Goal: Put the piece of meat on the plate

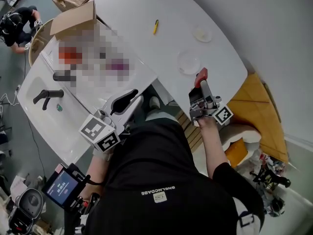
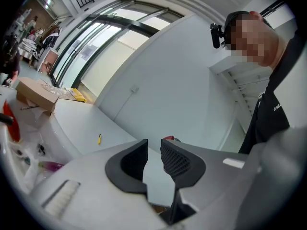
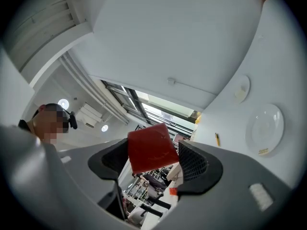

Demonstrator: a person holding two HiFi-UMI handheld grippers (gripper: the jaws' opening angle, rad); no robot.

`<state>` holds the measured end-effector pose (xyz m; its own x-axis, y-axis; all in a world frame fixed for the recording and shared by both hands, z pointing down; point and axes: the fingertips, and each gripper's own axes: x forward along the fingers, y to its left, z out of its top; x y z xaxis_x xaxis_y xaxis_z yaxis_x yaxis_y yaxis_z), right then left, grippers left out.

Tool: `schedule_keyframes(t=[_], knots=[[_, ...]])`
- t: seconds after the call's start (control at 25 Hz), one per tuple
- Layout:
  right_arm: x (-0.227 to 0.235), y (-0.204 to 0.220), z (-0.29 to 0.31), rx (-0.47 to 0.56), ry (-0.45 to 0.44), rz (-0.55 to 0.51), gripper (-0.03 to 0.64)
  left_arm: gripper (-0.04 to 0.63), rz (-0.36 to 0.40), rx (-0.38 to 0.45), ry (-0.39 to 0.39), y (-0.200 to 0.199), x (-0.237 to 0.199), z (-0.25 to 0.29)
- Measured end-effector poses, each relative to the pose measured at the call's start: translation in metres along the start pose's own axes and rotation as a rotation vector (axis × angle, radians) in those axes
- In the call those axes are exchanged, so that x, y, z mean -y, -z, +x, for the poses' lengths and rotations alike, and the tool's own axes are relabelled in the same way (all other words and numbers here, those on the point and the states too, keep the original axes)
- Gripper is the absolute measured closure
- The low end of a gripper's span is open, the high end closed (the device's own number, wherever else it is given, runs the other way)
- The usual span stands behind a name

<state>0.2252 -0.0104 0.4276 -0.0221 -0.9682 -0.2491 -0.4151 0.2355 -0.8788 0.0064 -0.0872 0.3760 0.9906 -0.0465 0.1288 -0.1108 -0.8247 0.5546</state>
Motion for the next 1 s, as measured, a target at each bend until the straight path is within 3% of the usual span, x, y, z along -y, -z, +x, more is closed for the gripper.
schedule_keyframes(t=[0.48,0.8,1.0], knots=[[0.126,-0.044,0.006,-0.181,0.195,-0.094,0.288,0.495,-0.065,0.0,-0.145,-0.005,-0.018,0.027],[0.18,-0.044,-0.001,-0.262,0.254,-0.122,0.288,0.491,-0.082,0.025,-0.199,0.011,-0.015,0.026],[0.218,-0.068,-0.012,-0.318,0.297,-0.136,0.288,0.488,-0.093,0.027,-0.237,0.013,0.001,0.055]])
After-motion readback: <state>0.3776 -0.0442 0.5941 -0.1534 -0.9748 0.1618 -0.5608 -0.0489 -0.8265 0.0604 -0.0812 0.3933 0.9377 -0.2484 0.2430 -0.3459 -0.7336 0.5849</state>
